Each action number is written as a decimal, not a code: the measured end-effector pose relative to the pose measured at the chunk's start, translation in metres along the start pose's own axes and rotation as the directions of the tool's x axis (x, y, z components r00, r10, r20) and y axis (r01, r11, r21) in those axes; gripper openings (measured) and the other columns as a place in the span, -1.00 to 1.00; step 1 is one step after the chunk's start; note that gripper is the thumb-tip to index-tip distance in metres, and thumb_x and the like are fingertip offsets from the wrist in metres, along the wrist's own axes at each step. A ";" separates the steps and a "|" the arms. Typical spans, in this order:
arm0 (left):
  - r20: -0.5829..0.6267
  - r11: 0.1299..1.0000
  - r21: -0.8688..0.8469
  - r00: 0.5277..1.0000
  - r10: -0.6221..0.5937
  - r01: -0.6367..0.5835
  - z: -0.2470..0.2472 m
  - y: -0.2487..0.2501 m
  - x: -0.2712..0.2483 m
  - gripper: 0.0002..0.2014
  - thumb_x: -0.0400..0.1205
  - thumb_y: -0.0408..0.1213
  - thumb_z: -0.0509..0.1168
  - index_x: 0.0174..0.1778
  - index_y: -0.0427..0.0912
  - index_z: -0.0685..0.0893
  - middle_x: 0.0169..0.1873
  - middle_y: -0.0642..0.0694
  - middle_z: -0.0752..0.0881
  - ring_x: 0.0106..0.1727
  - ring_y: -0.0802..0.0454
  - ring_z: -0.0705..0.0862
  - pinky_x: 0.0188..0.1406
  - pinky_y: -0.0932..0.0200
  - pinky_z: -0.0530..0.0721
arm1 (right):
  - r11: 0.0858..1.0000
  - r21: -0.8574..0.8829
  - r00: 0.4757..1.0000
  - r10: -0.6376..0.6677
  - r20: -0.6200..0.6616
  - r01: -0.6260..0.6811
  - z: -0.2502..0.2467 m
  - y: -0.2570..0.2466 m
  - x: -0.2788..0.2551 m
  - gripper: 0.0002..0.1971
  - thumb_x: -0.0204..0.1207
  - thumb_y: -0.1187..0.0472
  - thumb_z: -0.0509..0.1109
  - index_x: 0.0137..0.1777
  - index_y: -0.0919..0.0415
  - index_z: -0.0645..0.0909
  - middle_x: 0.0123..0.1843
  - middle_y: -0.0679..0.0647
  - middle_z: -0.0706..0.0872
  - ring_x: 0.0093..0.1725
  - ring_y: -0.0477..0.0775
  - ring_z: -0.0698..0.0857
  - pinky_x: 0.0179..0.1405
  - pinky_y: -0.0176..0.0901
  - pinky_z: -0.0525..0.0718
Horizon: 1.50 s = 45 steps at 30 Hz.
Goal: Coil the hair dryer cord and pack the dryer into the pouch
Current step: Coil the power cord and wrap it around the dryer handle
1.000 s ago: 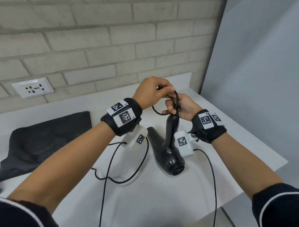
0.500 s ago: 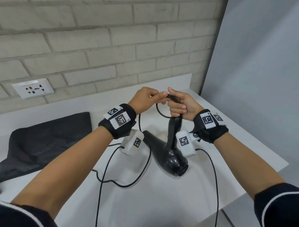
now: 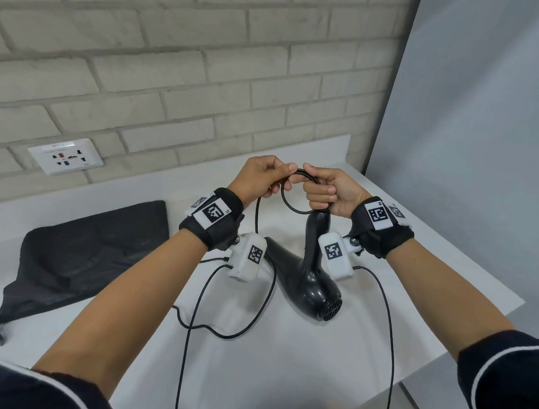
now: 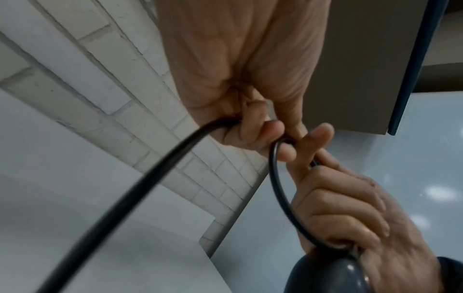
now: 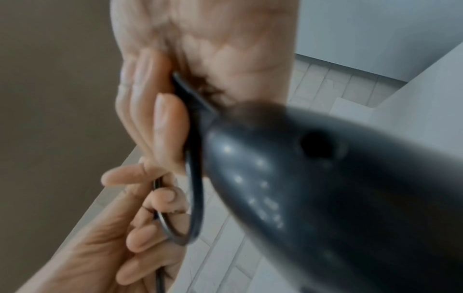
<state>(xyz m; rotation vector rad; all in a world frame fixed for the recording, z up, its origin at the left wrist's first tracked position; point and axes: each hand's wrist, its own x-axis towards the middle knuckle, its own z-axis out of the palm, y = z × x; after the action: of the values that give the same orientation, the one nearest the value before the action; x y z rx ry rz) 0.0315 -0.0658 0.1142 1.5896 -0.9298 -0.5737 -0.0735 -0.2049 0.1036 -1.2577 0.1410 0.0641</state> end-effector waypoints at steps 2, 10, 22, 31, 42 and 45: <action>0.012 0.999 -0.023 1.000 -0.023 0.024 -0.002 -0.002 -0.003 -0.83 0.61 -0.17 0.30 -0.26 -0.15 0.58 -0.51 0.05 0.70 -0.63 0.22 0.45 -0.63 0.42 0.35 | 1.000 0.023 1.000 -0.008 -0.004 0.008 -0.001 0.001 0.001 -0.43 0.68 0.08 -0.06 -0.29 0.17 0.77 -0.82 -0.14 0.25 -0.84 -0.20 0.22 -0.74 -0.39 0.20; 0.316 0.945 0.056 0.893 -0.322 0.321 -0.042 -0.049 -0.044 -0.87 0.52 -0.07 0.34 -0.20 -0.05 0.65 -0.49 0.12 0.66 -0.23 0.15 0.69 0.19 0.10 0.49 | 0.996 0.084 0.999 -0.012 -0.036 0.015 -0.008 0.000 -0.003 -0.50 0.69 0.12 -0.04 -0.34 0.20 0.64 -0.84 -0.12 0.26 -0.87 -0.20 0.20 -0.79 -0.38 0.14; 0.028 0.953 -0.043 0.954 -0.299 0.300 -0.084 -0.073 -0.061 -0.79 0.48 -0.07 0.40 -0.04 -0.04 0.62 -0.44 0.23 0.69 -0.32 0.28 0.70 0.15 0.05 0.40 | 0.999 0.042 0.996 -0.021 0.083 0.018 -0.021 0.001 -0.010 -0.50 0.17 -0.10 0.55 0.01 0.25 0.78 -0.84 -0.13 0.30 -0.84 -0.16 0.23 -0.75 -0.41 0.23; -0.253 0.934 -0.304 0.930 -0.268 0.187 -0.086 -0.098 -0.080 -0.81 0.68 -0.22 0.17 -0.09 -0.11 0.70 -0.44 0.03 0.40 -0.53 0.20 0.41 -0.43 0.35 0.49 | 0.996 0.083 0.999 -0.046 0.012 0.045 -0.029 0.001 -0.012 -0.57 0.17 -0.07 0.50 -0.05 0.21 0.80 -0.86 -0.10 0.30 -0.74 -0.02 0.03 -0.77 -0.42 0.30; -0.013 0.066 0.998 1.000 -0.027 0.015 -0.008 -0.074 -0.084 -0.75 0.67 -0.41 0.04 0.20 -0.24 0.55 0.09 -0.21 0.59 -0.01 -0.20 0.67 -0.30 0.07 0.41 | 0.989 0.084 0.988 -0.112 -0.106 0.121 -0.022 0.004 -0.002 -0.58 0.45 -0.04 0.17 -0.01 0.18 0.79 -0.82 -0.09 0.28 -0.82 -0.09 0.14 -0.76 -0.41 0.17; 0.149 -0.004 0.989 0.986 -0.068 -0.150 0.024 -0.066 -0.089 -0.73 0.67 -0.45 0.02 0.22 -0.26 0.53 0.14 -0.20 0.61 0.09 -0.18 0.64 -0.24 0.07 0.39 | 0.992 0.054 0.988 -0.108 -0.114 0.115 -0.018 0.004 0.000 -0.56 0.58 0.01 0.07 0.17 0.26 0.65 -0.77 -0.10 0.30 -0.81 -0.15 0.24 -0.75 -0.42 0.17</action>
<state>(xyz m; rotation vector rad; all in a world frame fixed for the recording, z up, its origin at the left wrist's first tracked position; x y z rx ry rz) -0.0203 -0.0047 0.0345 2.8550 -1.7319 0.2477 -0.0748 -0.2208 0.0944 -1.2069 0.1667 -0.1064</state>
